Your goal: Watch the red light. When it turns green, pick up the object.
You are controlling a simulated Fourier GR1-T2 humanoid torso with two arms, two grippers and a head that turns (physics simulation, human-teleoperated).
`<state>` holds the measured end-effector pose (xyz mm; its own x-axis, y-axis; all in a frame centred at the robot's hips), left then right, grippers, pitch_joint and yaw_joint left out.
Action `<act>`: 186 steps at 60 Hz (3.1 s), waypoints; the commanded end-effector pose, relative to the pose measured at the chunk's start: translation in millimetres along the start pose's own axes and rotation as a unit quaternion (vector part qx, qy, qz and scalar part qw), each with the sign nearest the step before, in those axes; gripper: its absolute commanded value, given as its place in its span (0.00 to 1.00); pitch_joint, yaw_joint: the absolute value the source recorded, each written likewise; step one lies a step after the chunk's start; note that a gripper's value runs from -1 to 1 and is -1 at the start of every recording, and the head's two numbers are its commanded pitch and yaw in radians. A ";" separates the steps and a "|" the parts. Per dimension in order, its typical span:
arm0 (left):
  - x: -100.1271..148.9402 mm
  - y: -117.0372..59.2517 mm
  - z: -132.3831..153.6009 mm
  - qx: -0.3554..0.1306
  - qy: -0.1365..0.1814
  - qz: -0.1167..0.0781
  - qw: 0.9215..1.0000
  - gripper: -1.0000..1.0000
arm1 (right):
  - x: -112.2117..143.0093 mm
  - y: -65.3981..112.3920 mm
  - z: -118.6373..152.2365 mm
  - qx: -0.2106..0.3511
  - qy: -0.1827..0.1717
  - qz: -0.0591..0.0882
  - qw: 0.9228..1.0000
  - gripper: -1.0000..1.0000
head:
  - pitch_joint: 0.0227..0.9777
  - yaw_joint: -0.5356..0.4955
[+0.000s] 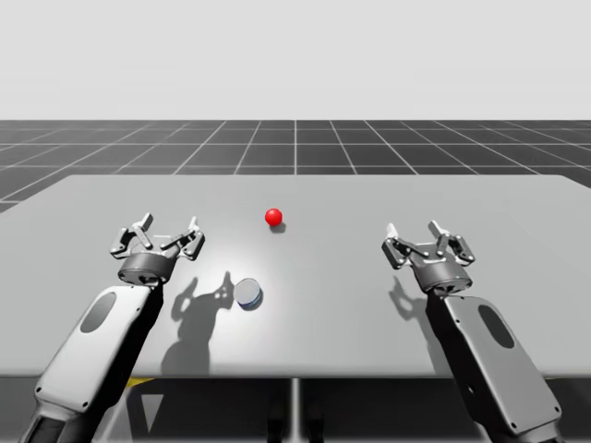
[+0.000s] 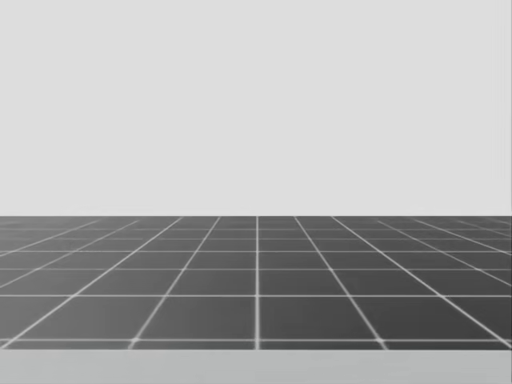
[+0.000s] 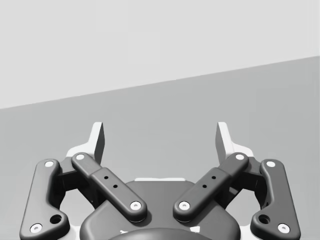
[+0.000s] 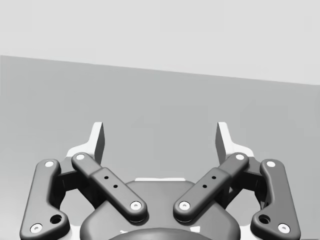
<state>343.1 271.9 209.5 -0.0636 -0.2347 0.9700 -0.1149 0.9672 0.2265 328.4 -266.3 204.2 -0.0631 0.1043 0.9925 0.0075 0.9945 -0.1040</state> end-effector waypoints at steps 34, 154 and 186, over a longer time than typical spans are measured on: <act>-2.4 0.9 -2.3 0.004 -0.006 -0.012 1.000 0.00 | 5.8 -0.5 2.2 -0.006 -0.002 0.003 1.000 0.00 | 0.36 0.53; 2.6 0.0 1.3 -0.005 -0.013 -0.005 1.000 0.00 | 2.4 -0.5 -0.1 0.003 0.004 0.006 1.000 0.00 | 0.62 0.62; 2.5 0.3 1.4 -0.005 -0.013 -0.005 1.000 0.00 | 2.2 -0.9 -0.3 0.002 0.004 0.009 1.000 0.00 | 0.62 0.62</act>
<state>341.3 271.4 212.2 -0.0892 -0.2463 0.9651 -0.1056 0.9658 0.2367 328.5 -266.8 206.7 -0.0548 0.1188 0.9914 0.0034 0.9929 -0.1188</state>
